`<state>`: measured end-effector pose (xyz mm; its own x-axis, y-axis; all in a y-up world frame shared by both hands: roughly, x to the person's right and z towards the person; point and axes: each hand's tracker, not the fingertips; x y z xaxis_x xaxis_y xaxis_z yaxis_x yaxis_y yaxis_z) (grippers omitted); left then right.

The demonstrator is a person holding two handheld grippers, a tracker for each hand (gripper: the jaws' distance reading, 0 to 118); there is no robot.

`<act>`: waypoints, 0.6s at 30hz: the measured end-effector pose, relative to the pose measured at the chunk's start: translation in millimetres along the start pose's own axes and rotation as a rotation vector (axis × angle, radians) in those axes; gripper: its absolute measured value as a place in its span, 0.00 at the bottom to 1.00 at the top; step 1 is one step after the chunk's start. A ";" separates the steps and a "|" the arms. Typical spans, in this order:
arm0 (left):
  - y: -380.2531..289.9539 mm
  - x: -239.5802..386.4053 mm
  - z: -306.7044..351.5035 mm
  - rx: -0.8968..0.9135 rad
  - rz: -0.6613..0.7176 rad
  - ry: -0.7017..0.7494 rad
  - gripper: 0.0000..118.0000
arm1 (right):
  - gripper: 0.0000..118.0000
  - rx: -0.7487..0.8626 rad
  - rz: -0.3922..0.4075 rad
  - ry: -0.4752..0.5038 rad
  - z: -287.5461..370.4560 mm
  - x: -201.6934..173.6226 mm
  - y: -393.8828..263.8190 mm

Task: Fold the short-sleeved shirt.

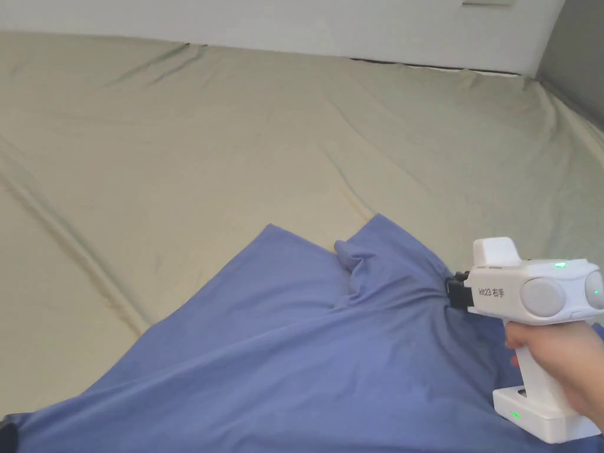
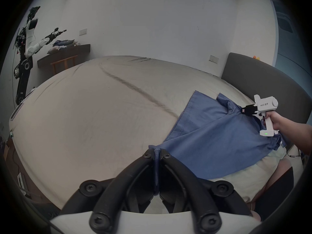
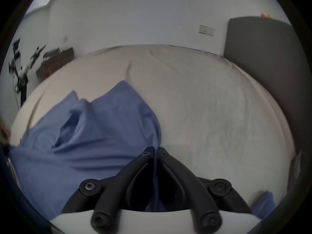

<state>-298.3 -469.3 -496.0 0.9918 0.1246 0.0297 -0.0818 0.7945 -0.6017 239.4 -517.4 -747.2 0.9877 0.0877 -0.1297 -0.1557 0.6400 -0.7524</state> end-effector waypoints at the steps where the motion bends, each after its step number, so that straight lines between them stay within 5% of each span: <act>1: 2.9 0.9 2.6 0.007 -0.005 -0.001 0.01 | 0.02 0.001 0.023 0.009 5.8 -3.3 0.4; 7: 45.4 -7.3 30.2 0.091 0.003 0.005 0.01 | 0.02 0.262 -0.035 0.033 94.2 8.0 52.6; 12: 116.0 -2.0 67.6 0.243 -0.006 -0.017 0.01 | 0.02 0.544 0.025 -0.084 266.7 30.5 69.1; 18: 209.1 27.0 115.0 0.419 -0.045 -0.044 0.01 | 0.02 0.679 -0.013 -0.176 394.0 70.0 84.4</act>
<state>-300.0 -231.4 -529.2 0.9909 0.1022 0.0876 -0.0804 0.9715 -0.2232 302.1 -156.4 -565.3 0.9864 0.1622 0.0262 -0.1551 0.9720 -0.1762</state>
